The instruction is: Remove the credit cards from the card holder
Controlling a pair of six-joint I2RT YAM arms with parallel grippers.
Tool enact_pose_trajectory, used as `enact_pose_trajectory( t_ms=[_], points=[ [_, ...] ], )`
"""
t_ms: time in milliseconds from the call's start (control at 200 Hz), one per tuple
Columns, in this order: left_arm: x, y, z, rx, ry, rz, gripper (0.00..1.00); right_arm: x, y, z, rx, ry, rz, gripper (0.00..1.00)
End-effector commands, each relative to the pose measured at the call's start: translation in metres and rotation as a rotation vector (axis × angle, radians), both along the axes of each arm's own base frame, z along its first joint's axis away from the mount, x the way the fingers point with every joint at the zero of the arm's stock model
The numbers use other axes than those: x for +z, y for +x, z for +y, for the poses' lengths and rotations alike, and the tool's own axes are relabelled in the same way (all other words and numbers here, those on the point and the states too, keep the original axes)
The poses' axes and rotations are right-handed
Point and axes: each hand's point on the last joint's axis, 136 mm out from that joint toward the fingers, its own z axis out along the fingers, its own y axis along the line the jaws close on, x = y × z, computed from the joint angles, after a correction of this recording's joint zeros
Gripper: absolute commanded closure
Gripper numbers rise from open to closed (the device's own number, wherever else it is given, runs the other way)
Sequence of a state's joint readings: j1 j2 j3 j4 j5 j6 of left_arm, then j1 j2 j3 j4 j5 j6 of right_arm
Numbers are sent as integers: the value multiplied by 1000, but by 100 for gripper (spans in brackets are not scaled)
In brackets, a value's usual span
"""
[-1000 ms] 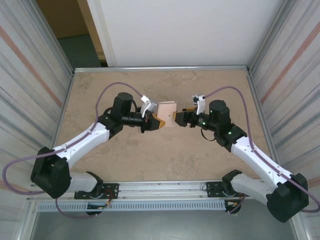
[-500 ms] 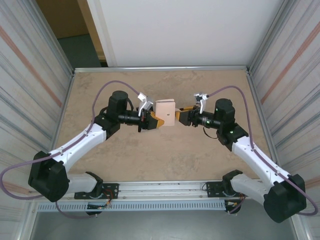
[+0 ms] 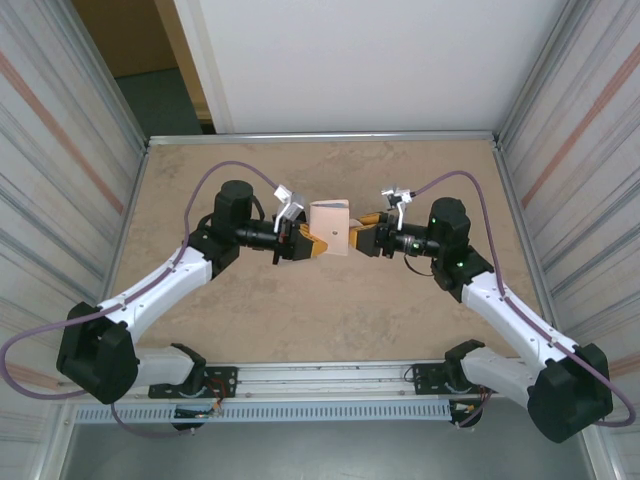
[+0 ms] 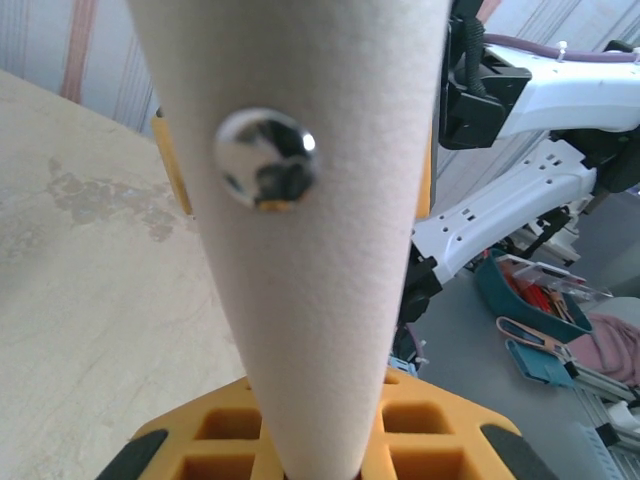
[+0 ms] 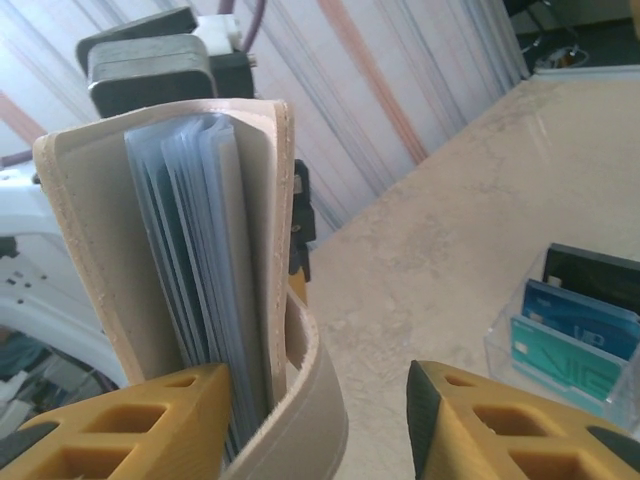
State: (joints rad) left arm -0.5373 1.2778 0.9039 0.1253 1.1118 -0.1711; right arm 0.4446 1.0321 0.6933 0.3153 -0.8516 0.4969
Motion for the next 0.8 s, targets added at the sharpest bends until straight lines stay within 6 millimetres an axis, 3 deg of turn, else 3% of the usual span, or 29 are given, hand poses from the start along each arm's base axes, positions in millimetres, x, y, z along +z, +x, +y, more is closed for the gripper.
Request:
enact_pose_trajectory(
  t_ms=[0,366,461,571,591,666,797],
  points=[
    [22,-11,-2,-63,-72,-69,100,3,-25,17,145,8,-25,53],
    [21,-12,-4,-37,-60,-73,94,10,-37,24,188,12,-73,91],
    [19,-7,-4,-6,-46,-70,83,9,-31,20,121,-5,-74,100],
    [15,-2,-5,22,-33,-64,66,3,-19,14,29,-37,-57,100],
    [15,0,-5,28,-31,-62,63,11,-22,11,14,-28,-76,100],
    [12,5,-6,47,-22,-51,52,11,-16,6,-42,-39,-72,100],
    [8,11,-9,71,-15,-36,40,9,-5,-3,-137,-61,-56,100]
  ],
)
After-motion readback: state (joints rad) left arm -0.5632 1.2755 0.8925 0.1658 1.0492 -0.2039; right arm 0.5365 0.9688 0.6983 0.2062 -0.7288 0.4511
